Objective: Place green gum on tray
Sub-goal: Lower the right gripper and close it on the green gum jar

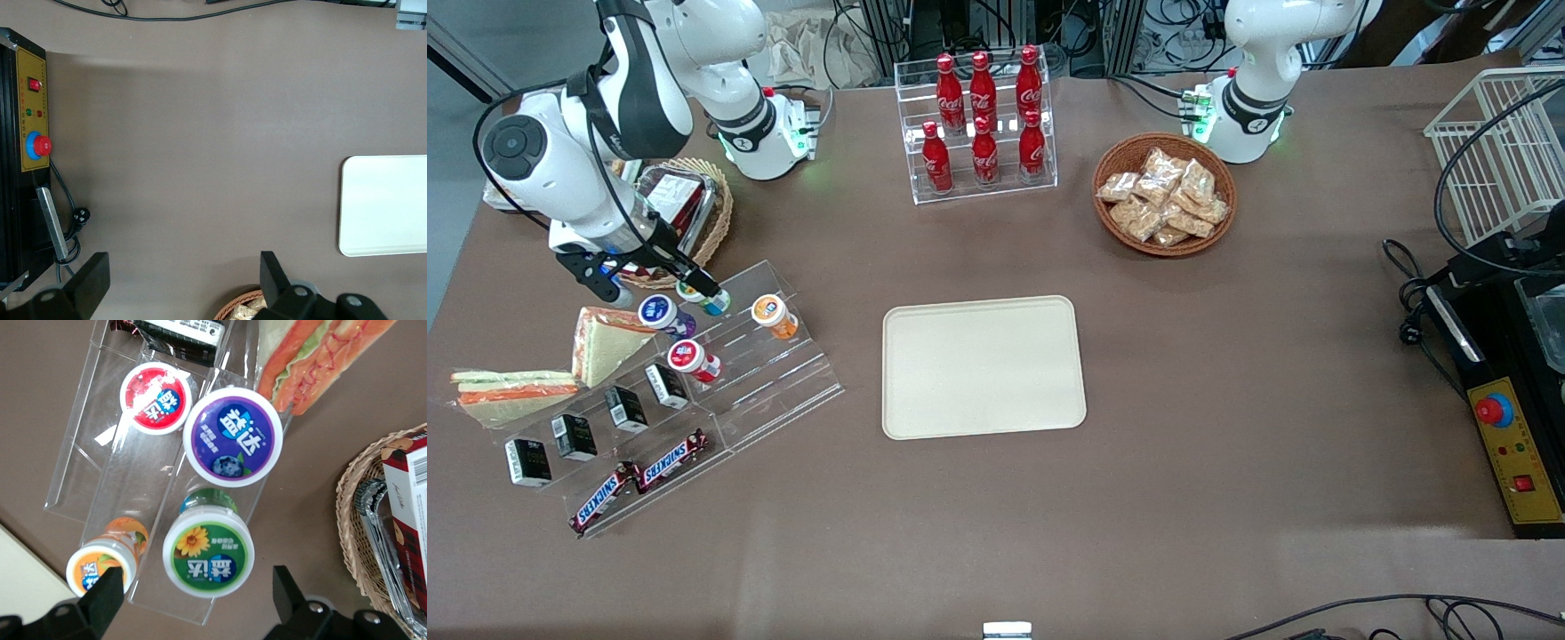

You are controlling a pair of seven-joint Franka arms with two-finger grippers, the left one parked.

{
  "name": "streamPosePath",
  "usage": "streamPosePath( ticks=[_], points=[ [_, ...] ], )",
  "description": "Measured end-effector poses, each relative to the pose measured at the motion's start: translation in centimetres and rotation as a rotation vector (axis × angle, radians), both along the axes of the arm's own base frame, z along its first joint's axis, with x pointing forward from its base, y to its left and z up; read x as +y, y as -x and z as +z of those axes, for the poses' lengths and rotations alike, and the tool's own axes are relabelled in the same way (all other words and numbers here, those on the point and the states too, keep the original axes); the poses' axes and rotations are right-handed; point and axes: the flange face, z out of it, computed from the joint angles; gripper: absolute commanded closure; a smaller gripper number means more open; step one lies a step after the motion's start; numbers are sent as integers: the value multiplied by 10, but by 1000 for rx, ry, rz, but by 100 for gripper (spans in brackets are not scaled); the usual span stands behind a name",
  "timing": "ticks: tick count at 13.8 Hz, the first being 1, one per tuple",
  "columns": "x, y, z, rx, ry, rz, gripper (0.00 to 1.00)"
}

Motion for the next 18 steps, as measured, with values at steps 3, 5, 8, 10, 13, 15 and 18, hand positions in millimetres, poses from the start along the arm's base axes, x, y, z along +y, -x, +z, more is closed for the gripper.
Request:
streamPosePath(
  ticks=[3, 5, 8, 10, 13, 15, 18],
  points=[
    [0, -5, -12, 5, 2, -1, 1],
    [-4, -7, -17, 8, 2, -6, 3],
    [-21, -8, -20, 10, -6, -1, 21],
    [-31, -8, -21, 10, -12, 4, 34],
    [-33, -8, -21, 10, -13, 5, 41],
    [-33, -9, -21, 10, -13, 6, 51],
    [-33, -9, -21, 9, -13, 7, 55]
  ],
)
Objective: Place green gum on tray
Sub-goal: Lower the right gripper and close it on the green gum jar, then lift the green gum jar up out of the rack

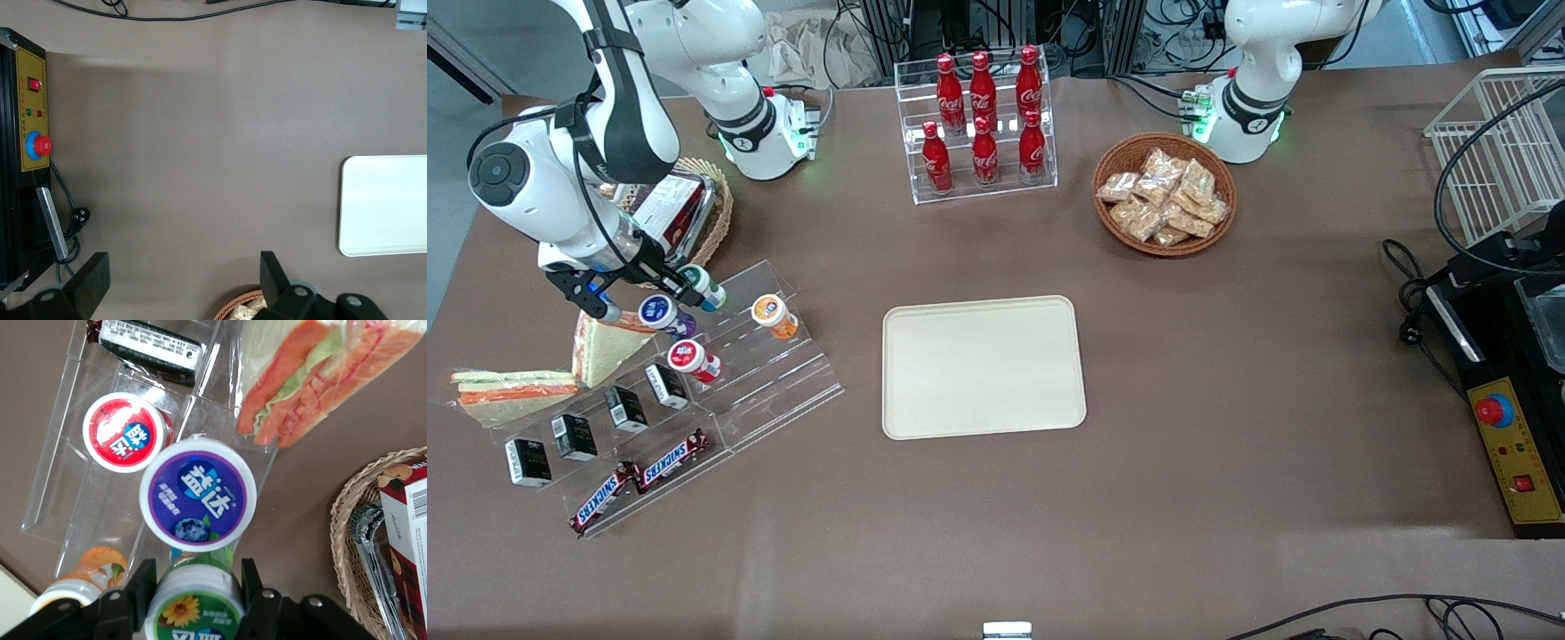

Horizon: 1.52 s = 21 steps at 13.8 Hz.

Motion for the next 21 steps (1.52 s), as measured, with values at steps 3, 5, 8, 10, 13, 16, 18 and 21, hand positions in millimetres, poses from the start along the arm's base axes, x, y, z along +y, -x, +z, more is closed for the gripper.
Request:
streamPosePath(
  ticks=[3, 5, 8, 10, 13, 16, 18, 21],
  points=[
    [0, 0, 0, 2, 0, 0, 56],
    [2, 1, 3, 23, -13, -7, 56],
    [5, -4, 27, 67, -37, -12, 56],
    [7, -7, 54, 90, -56, -12, 56],
    [16, -15, 118, 105, -80, 13, 56],
    [38, -22, 184, 50, -86, 67, 55],
    [57, -24, 207, 15, -87, 100, 55],
    [108, -27, 214, 12, -78, 84, 55]
  ],
)
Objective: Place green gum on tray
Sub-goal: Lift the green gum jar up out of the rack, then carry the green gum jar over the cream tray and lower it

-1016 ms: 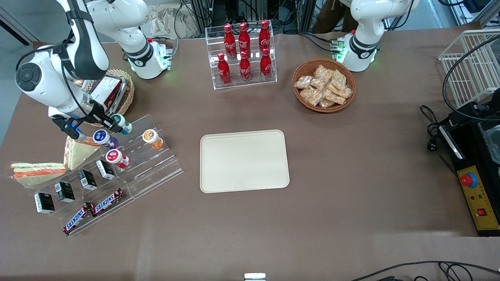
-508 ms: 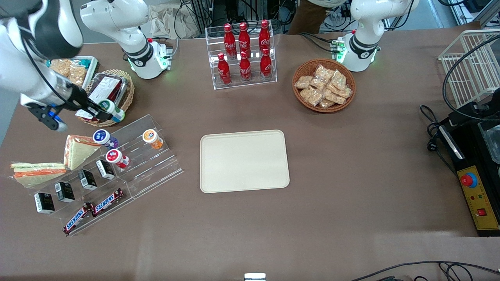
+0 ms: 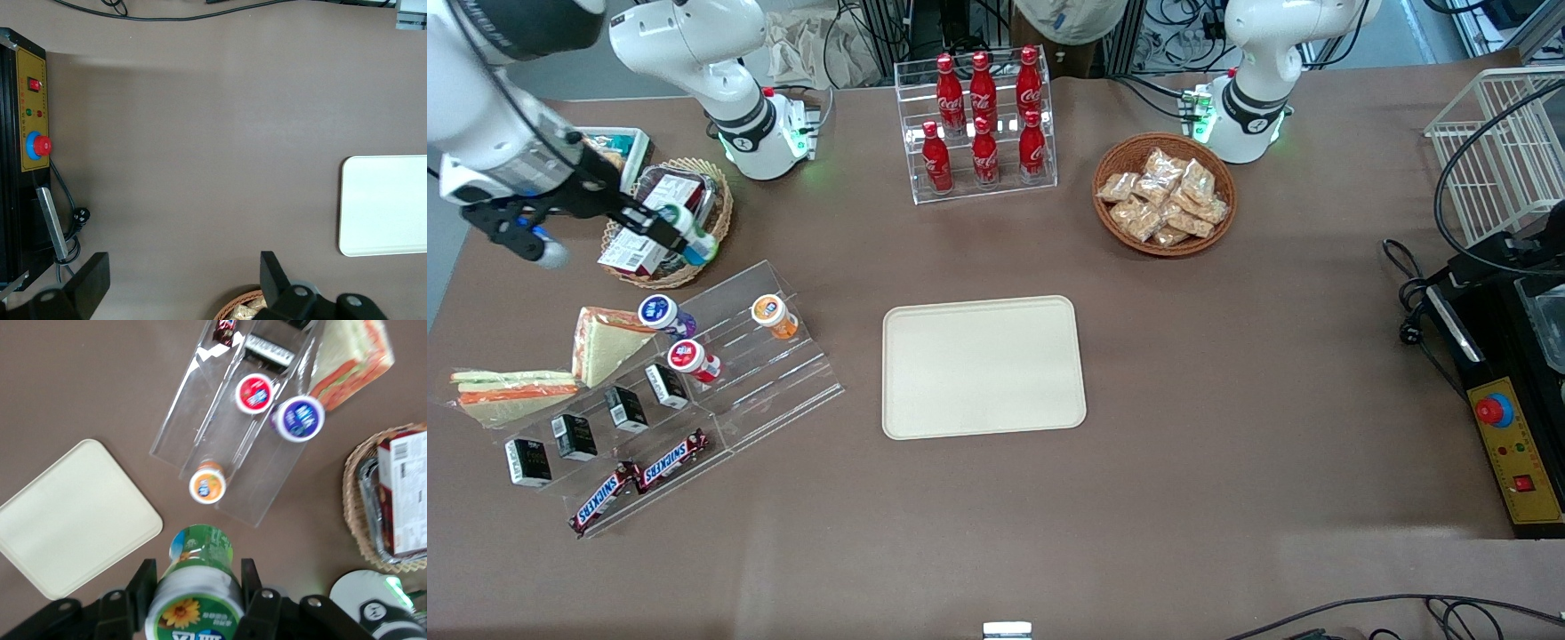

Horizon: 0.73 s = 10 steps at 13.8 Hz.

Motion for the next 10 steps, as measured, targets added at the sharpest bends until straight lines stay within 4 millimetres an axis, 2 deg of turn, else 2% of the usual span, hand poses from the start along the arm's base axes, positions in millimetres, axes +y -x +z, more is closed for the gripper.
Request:
streamPosePath(
  ticks=[3, 6, 8, 10],
  points=[
    [93, -7, -7, 5, 24, -45, 55],
    [175, -14, -32, -38, 9, -93, 55],
    [211, -19, -61, -54, 0, -103, 55],
    [223, -31, -95, -60, -1, -110, 55]
  ],
)
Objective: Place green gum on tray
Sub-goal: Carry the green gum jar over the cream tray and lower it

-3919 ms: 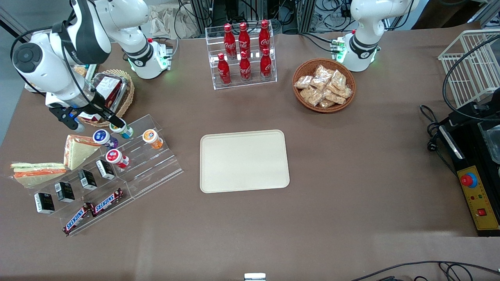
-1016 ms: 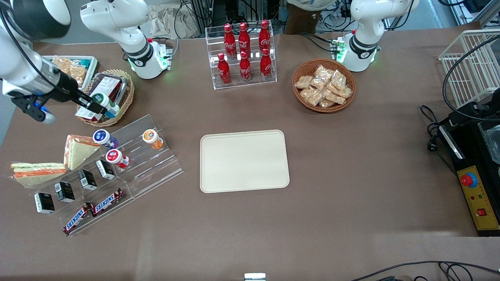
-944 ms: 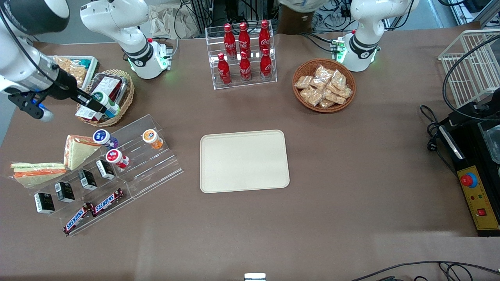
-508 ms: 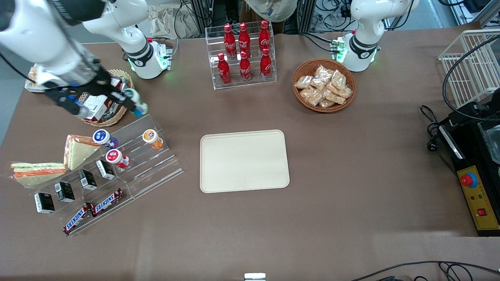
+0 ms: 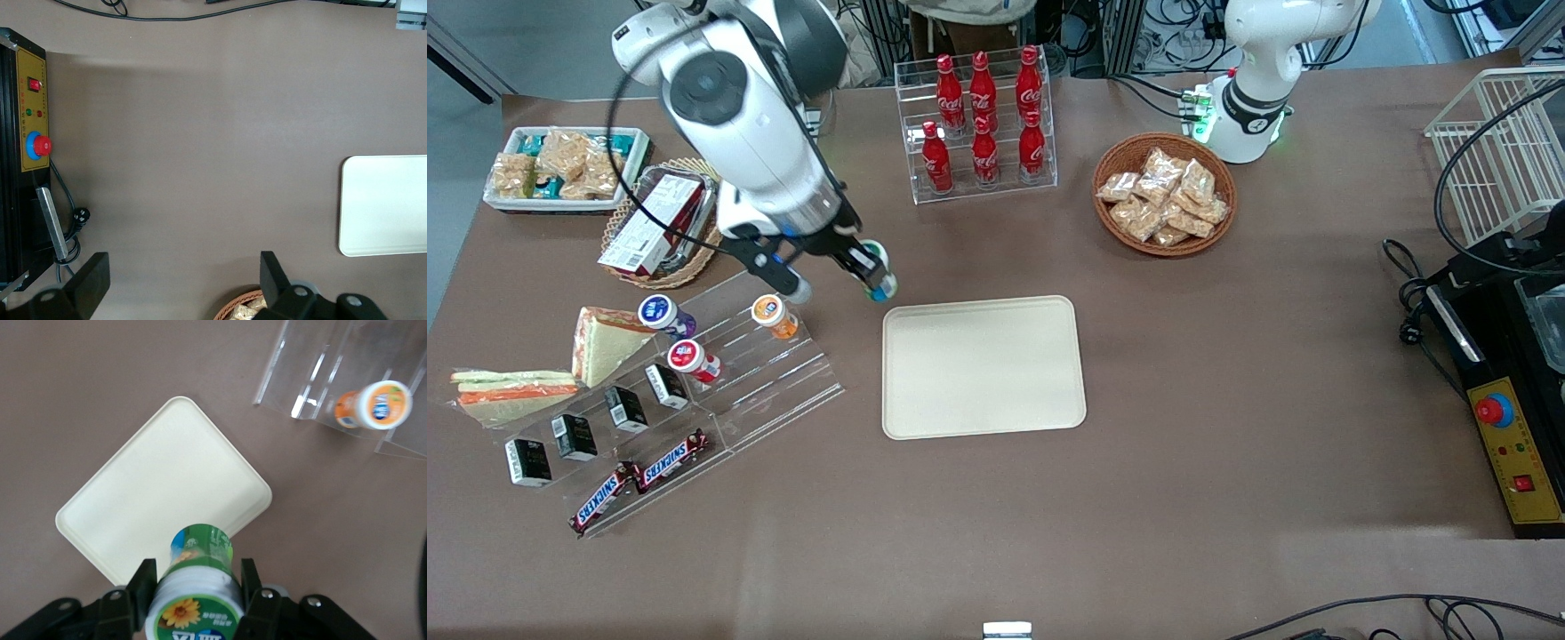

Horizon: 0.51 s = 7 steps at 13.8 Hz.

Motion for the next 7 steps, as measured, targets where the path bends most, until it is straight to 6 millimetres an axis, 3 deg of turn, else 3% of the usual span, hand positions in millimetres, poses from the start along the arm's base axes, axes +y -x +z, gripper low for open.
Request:
streamPosePath(
  ticks=[4, 7],
  points=[
    [-1, -10, -81, -33, -7, -20, 55],
    [7, 8, -148, -66, -14, -4, 55]
  ],
)
